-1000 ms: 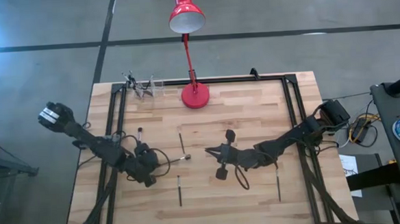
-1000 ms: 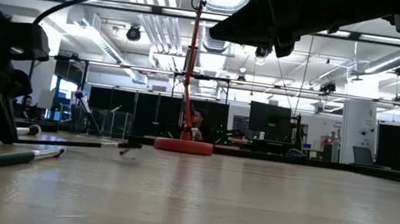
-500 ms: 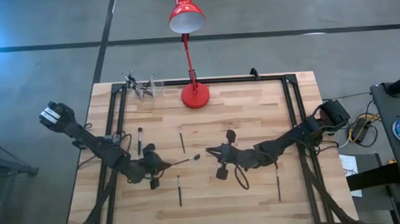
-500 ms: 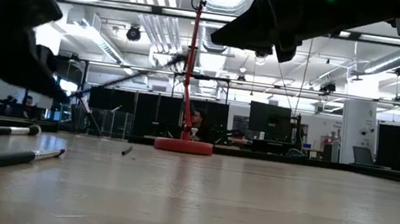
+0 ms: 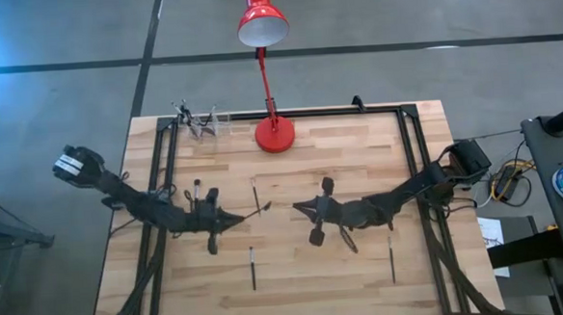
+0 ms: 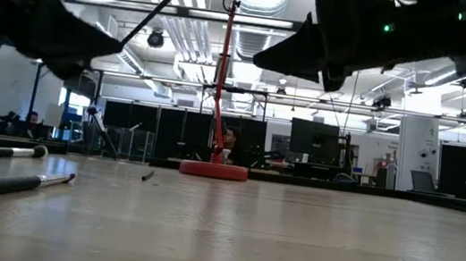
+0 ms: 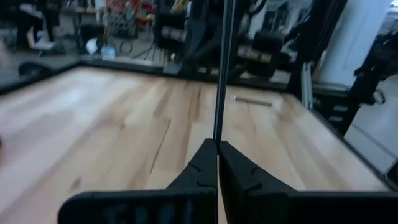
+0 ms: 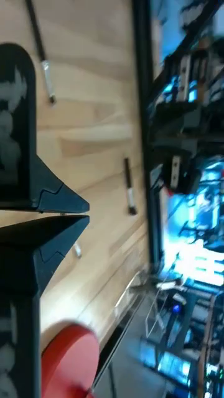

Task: Pick & Place Makeup Supplies
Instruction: Put the makeup brush into the transparent organizer

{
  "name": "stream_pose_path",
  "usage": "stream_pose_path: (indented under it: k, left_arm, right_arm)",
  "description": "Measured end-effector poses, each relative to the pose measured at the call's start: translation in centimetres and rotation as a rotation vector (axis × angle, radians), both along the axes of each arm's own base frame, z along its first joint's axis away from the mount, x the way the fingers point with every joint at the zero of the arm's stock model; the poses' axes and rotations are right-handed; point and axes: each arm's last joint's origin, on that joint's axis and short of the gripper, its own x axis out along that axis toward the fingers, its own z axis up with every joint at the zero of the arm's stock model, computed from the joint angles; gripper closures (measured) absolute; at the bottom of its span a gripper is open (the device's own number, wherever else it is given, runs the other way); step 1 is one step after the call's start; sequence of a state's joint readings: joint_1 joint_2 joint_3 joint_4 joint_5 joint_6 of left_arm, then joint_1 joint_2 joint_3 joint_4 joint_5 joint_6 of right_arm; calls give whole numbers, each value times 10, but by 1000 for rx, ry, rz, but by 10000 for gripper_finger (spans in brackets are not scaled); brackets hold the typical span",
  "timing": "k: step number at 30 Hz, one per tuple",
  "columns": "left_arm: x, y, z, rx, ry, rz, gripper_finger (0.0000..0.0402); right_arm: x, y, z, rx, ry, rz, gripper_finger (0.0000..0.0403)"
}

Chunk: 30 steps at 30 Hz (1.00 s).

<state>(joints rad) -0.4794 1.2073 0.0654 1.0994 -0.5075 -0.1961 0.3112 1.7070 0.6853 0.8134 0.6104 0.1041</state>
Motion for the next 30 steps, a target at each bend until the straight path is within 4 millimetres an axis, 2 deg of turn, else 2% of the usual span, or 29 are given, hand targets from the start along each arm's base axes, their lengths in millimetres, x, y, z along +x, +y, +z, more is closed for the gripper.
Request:
stream_pose_path:
  k: [4, 8, 16, 21, 25, 30]
  left_arm:
    - [10, 9, 9, 26, -66, -34, 401]
    - [21, 13, 16, 58, -126, -82, 401]
    - [45, 10, 17, 119, -164, -127, 401]
    - [53, 7, 15, 142, -193, -138, 401]
    - [57, 6, 15, 149, -198, -143, 401]
    - [59, 6, 15, 149, -200, -142, 401]
  right_arm:
    - [-1, -5, -4, 27, -69, 61, 390]
    - [1, -4, 0, 34, -106, 94, 380]
    - [16, 1, 25, -14, -171, 104, 301]
    - [23, 3, 36, -27, -208, 106, 252]
    - [26, 4, 42, -44, -221, 111, 234]
    - [30, 7, 52, -66, -253, 171, 233]
